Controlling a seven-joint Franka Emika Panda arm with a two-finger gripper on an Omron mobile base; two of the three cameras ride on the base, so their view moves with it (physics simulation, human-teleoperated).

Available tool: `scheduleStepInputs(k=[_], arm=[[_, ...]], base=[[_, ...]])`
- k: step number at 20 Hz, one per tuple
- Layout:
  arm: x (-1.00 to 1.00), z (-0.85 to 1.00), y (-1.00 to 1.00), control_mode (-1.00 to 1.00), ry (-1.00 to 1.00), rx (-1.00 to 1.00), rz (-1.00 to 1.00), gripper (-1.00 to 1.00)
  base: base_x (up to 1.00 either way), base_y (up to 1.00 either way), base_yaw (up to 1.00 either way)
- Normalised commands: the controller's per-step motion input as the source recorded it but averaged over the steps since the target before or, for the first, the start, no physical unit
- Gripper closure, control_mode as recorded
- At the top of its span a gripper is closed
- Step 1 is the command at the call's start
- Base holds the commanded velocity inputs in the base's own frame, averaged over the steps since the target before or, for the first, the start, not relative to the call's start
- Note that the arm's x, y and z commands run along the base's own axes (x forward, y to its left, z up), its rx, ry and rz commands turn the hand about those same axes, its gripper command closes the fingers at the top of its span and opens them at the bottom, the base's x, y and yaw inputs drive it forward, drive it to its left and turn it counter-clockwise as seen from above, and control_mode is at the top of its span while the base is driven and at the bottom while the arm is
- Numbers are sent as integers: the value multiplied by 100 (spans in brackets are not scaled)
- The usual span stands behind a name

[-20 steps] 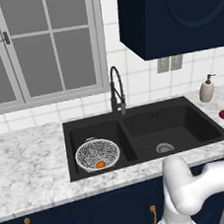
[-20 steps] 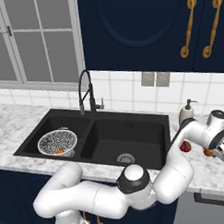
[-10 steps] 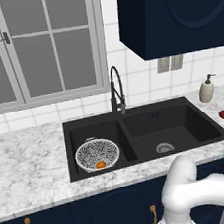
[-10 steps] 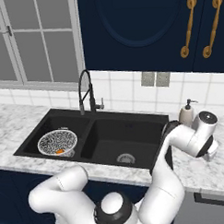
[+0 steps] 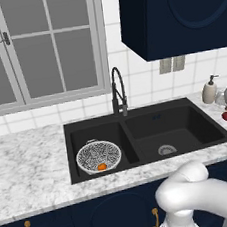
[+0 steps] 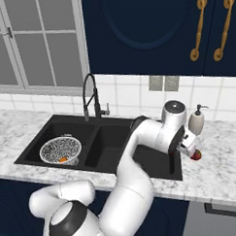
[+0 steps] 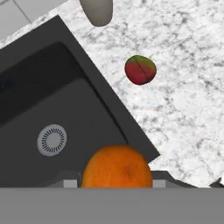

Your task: Put the colander in the sink, put the tangerine, tangerine, mango in the colander, and turn on the sink faucet and pour water over the colander.

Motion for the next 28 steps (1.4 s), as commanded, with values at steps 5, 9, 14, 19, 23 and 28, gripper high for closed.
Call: scheduleStepInputs(k=[5,9,14,19,23,28], arm=[[-30,57,100,-100,15,-5,12,100],[-33,17,100,-100,12,0,13,100],[-23,1,100,-100,4,0,11,100],[-25,0,100,-100,0,0,12,100],[-31,0,100,-100,0,0,12,100],[-10,0,100,-100,0,0,11,100]], base=[[0,0,0],[0,0,0],[0,0,0],[0,0,0],[0,0,0],[0,0,0]])
